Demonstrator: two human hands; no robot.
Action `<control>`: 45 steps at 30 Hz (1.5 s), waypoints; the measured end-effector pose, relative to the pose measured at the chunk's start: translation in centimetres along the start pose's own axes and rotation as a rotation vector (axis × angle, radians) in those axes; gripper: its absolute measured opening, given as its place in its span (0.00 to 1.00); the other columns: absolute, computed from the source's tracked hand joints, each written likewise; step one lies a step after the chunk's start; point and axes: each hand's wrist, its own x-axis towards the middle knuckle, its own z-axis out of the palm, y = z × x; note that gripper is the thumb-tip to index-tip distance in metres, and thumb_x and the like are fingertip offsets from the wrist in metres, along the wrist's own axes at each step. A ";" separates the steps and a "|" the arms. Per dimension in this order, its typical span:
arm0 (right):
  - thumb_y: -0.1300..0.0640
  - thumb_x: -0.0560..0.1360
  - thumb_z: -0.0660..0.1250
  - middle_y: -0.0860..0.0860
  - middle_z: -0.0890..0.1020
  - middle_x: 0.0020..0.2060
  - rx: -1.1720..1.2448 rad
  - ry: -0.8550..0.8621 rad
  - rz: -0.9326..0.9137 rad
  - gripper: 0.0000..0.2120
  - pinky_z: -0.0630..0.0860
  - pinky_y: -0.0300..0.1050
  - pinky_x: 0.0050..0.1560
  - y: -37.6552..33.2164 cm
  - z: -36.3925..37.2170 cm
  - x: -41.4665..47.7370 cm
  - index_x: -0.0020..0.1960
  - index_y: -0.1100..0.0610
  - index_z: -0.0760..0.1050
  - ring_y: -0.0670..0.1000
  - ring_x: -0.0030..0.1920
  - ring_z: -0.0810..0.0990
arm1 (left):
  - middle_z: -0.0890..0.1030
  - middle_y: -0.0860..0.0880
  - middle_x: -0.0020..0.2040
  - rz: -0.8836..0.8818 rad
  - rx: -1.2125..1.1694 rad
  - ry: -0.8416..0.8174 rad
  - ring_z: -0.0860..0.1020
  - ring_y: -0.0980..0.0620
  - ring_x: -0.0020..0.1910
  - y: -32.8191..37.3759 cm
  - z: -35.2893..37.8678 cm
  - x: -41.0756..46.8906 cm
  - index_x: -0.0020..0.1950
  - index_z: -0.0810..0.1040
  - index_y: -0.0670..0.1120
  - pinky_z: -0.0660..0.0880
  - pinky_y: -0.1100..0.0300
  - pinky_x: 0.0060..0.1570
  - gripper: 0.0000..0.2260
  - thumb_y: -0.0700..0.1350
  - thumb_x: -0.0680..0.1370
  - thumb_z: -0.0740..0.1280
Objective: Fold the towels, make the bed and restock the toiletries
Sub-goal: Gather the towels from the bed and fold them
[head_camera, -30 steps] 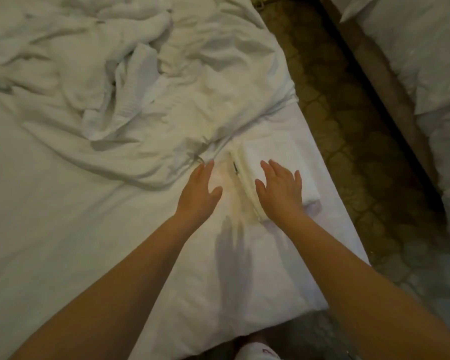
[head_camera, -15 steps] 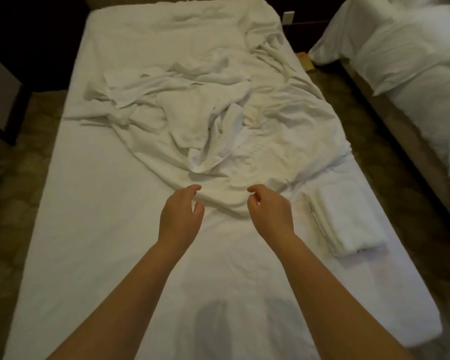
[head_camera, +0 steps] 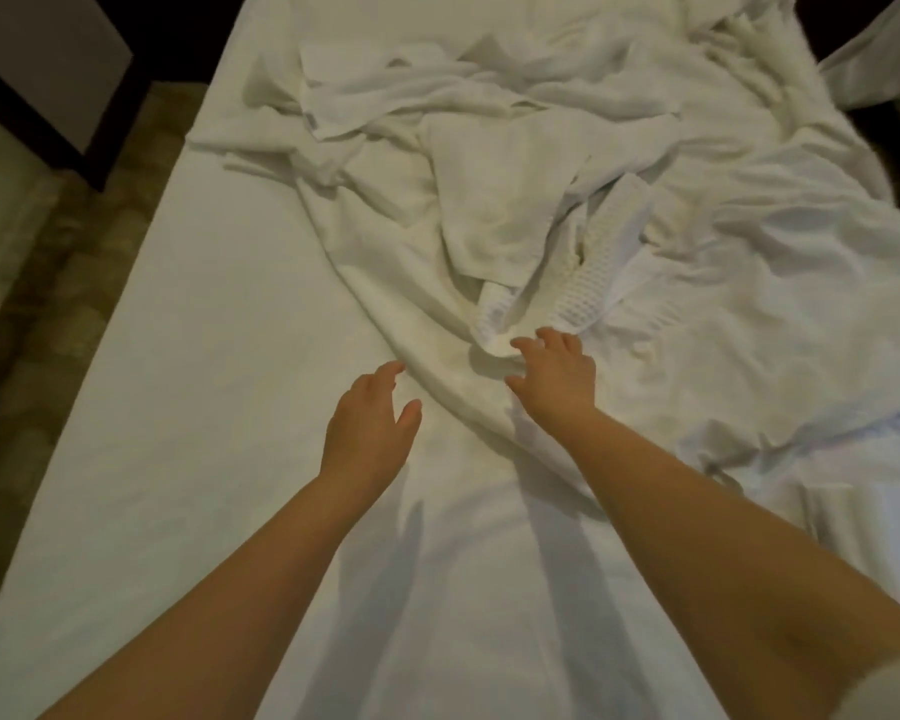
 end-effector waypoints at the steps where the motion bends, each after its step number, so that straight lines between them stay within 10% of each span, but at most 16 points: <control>1: 0.50 0.77 0.63 0.51 0.65 0.71 -0.052 -0.014 -0.014 0.19 0.61 0.53 0.67 -0.2 0.9 0.8 0.68 0.47 0.70 0.56 0.73 0.58 | 0.71 0.46 0.66 0.003 -0.011 -0.013 0.71 0.48 0.64 -0.4 0.6 0.1 0.72 0.64 0.50 0.69 0.54 0.61 0.21 0.49 0.80 0.61; 8: 0.60 0.79 0.57 0.50 0.81 0.44 -0.027 0.242 -0.143 0.09 0.55 0.49 0.71 -1.7 -1.6 2.0 0.50 0.54 0.76 0.53 0.52 0.77 | 0.71 0.49 0.68 0.099 -0.060 0.037 0.71 0.52 0.64 -0.8 0.1 -1.5 0.71 0.67 0.48 0.67 0.60 0.61 0.19 0.45 0.80 0.61; 18: 0.47 0.77 0.65 0.50 0.73 0.65 -0.039 0.168 -0.056 0.20 0.57 0.51 0.70 -1.0 1.4 0.5 0.66 0.52 0.70 0.53 0.70 0.64 | 0.70 0.48 0.68 0.194 -0.045 0.070 0.70 0.50 0.65 0.6 -1.3 -1.2 0.72 0.65 0.48 0.66 0.59 0.61 0.20 0.44 0.80 0.61; 24: 0.55 0.79 0.59 0.52 0.78 0.57 -0.004 0.264 -0.031 0.10 0.51 0.52 0.72 0.3 3.7 3.2 0.55 0.53 0.79 0.53 0.68 0.67 | 0.68 0.49 0.69 0.187 -0.014 0.041 0.68 0.52 0.67 -1.5 1.1 0.1 0.74 0.63 0.49 0.64 0.62 0.61 0.21 0.45 0.80 0.60; 27: 0.58 0.82 0.54 0.59 0.81 0.48 0.274 0.470 -0.057 0.14 0.65 0.44 0.52 -1.4 -1.1 2.2 0.51 0.61 0.77 0.57 0.49 0.77 | 0.66 0.47 0.71 0.206 -0.056 0.072 0.68 0.50 0.67 -1.1 1.2 0.1 0.75 0.60 0.49 0.66 0.60 0.62 0.24 0.46 0.80 0.62; 31: 0.59 0.79 0.56 0.58 0.77 0.30 0.497 0.876 -0.418 0.14 0.57 0.40 0.32 -3.3 -11.2 -5.3 0.41 0.65 0.74 0.50 0.30 0.68 | 0.56 0.47 0.74 0.431 -0.272 0.272 0.64 0.44 0.70 3.5 -0.8 -1.0 0.75 0.49 0.57 0.68 0.56 0.64 0.34 0.54 0.75 0.65; 34: 0.58 0.78 0.57 0.56 0.78 0.29 0.431 0.758 -0.533 0.13 0.62 0.41 0.31 -3.2 -14.4 -10.9 0.42 0.63 0.75 0.52 0.35 0.71 | 0.61 0.42 0.74 0.614 -0.249 0.259 0.60 0.49 0.71 8.5 -3.9 -1.9 0.74 0.57 0.53 0.57 0.63 0.68 0.30 0.59 0.74 0.61; 37: 0.55 0.79 0.57 0.49 0.77 0.30 0.471 0.652 -0.543 0.13 0.64 0.35 0.33 -2.8 -17.6 -15.0 0.43 0.60 0.76 0.47 0.33 0.71 | 0.79 0.49 0.55 0.773 -0.256 0.037 0.72 0.58 0.54 12.1 -7.2 -3.8 0.56 0.77 0.46 0.67 0.65 0.53 0.21 0.58 0.73 0.59; 40: 0.50 0.78 0.57 0.43 0.75 0.32 0.530 0.633 -0.516 0.13 0.69 0.37 0.32 -2.0 -20.7 -19.8 0.43 0.55 0.77 0.45 0.33 0.72 | 0.74 0.57 0.34 0.830 -0.337 -0.063 0.72 0.63 0.36 13.9 -9.9 -7.5 0.41 0.74 0.49 0.66 0.70 0.37 0.15 0.59 0.73 0.58; 45: 0.38 0.71 0.68 0.47 0.80 0.41 0.679 0.261 -0.254 0.11 0.77 0.39 0.41 0.1 -23.4 -27.6 0.47 0.41 0.71 0.47 0.40 0.79 | 0.69 0.55 0.30 0.773 -0.561 0.023 0.68 0.61 0.32 16.8 -14.1 -15.4 0.36 0.69 0.48 0.64 0.69 0.34 0.09 0.49 0.74 0.62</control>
